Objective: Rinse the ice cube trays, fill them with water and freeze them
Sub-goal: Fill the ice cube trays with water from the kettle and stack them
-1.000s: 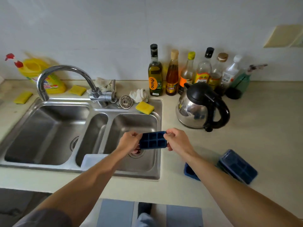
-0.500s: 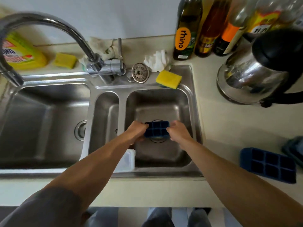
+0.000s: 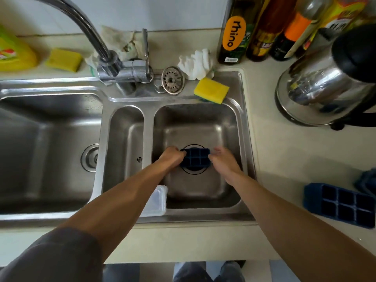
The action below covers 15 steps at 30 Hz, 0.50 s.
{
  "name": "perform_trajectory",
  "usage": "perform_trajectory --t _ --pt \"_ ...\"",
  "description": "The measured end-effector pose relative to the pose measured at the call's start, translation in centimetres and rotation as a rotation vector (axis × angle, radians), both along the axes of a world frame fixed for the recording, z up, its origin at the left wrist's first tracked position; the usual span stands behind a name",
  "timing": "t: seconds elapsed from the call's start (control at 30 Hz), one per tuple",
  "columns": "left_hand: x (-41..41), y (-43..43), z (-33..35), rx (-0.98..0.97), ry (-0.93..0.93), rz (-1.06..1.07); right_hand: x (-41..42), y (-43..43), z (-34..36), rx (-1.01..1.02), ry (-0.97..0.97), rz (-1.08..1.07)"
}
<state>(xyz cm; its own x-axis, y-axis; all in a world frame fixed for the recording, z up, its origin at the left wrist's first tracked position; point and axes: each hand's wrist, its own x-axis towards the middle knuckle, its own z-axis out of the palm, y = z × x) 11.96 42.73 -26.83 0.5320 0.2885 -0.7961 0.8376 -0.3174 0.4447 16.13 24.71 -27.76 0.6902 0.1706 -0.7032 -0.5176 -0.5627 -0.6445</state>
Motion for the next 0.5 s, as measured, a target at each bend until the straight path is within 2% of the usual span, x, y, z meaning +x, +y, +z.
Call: perform_trajectory --t 0.1,0.2,0.33,0.5 --pt "0.3 0.3 1.8 0.047 -0.101 0.032 0.5 -0.9 3.3 -0.004 -0.137 -0.008" --pt "0.9 0.0 4.1 0.061 -0.21 0.111 1.3 -3.2 7.6 0.088 -0.296 -0.108" --pt "1.6 -2.5 7.5 -0.07 -0.316 0.241 2.7 -8.2 13.9 0.18 -0.541 -0.232" --pt "3.0 -8.3 11.6 -0.185 -0.454 0.25 4.5 -16.1 20.7 0.096 -0.976 -0.425"
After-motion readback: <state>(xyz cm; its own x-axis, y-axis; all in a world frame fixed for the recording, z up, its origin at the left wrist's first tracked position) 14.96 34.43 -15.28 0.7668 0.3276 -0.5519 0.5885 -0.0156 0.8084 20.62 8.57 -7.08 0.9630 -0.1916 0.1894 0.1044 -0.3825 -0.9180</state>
